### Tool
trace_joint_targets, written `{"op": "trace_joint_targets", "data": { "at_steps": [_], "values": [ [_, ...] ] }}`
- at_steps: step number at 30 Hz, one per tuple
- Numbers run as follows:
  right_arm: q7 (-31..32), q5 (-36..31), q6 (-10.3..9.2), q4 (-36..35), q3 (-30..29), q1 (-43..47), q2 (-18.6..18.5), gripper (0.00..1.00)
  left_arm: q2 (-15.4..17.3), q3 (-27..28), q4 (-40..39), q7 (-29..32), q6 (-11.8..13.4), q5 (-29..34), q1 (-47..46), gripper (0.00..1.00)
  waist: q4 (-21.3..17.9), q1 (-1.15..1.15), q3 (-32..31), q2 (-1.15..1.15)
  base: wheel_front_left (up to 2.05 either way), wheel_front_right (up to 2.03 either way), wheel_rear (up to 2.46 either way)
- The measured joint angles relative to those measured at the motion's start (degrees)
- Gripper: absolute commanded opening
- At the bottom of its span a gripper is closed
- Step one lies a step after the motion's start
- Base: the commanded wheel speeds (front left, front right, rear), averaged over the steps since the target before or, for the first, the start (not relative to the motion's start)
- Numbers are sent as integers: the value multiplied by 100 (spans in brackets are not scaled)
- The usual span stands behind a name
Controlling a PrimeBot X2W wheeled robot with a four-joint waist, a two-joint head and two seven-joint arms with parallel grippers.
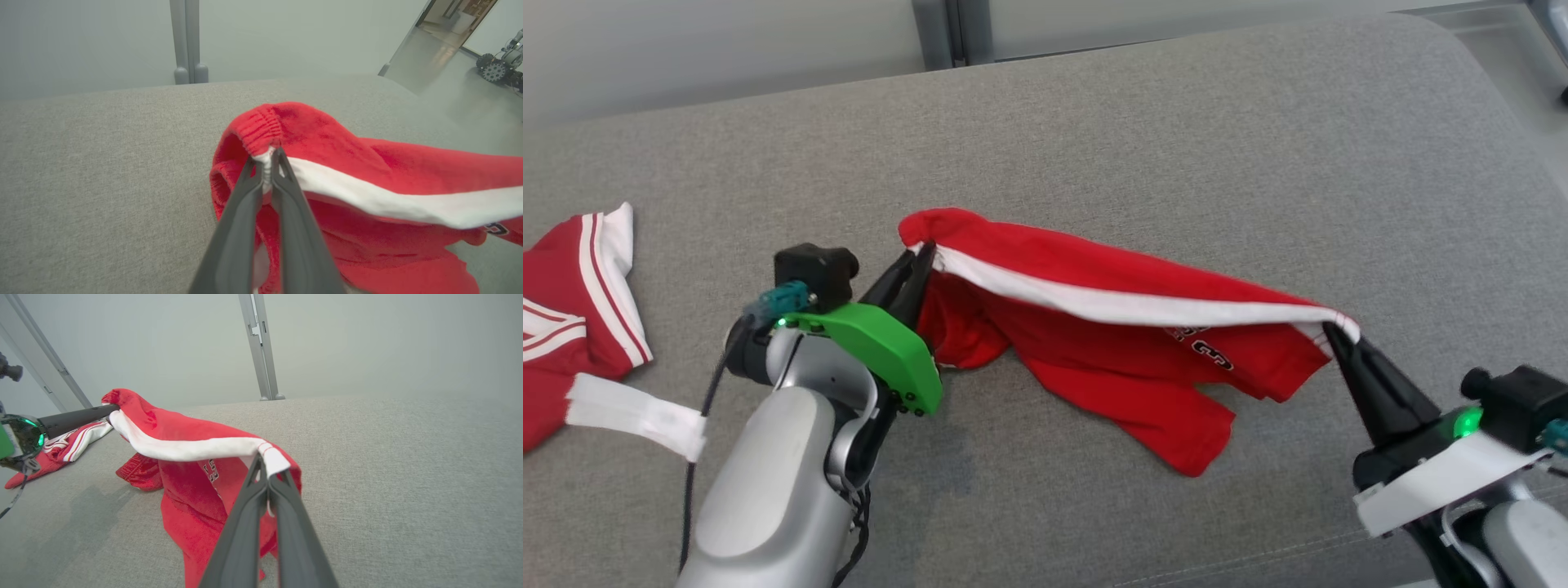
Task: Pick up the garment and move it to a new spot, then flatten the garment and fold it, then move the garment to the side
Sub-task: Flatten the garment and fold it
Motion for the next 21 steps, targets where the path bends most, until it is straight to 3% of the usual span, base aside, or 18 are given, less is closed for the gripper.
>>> {"op": "trace_joint_targets", "data": {
  "at_steps": [7, 11, 14, 18, 19, 21],
  "values": [
    [597, 1152, 0, -1230, -626, -292, -835, 0, 230, 326, -2649, 1372, 403, -603, 219, 0, -129, 0, 115, 0, 0, 0, 0],
    [855, 1863, -1, -1636, -1018, -1123, -1312, 0, 339, 443, -3912, 2630, 826, -939, -321, 0, -162, 0, 468, 0, 0, 0, 0],
    [951, 2320, -1, -1459, -1199, -1964, -1386, 0, 425, 475, -4040, 3185, 998, -880, -1130, 0, -161, 0, 774, 0, 0, 0, 0],
    [1217, 2538, -3, -660, -1059, -3512, -1311, 0, 257, 552, -3305, 3597, 1268, -805, -2544, 0, -137, 0, 1246, 0, 0, 0, 0],
    [1217, 2538, -3, -660, -1059, -3512, -1311, 0, 257, 552, -3305, 3597, 1268, -805, -2544, 0, -137, 0, 1246, 0, 0, 0, 0],
    [1344, 2525, -1, 4, -987, -4525, -971, 0, 211, 612, -2692, 3626, 1405, -600, -3323, 0, -128, 0, 1495, 0, 0, 0, 0]
  ]
}}
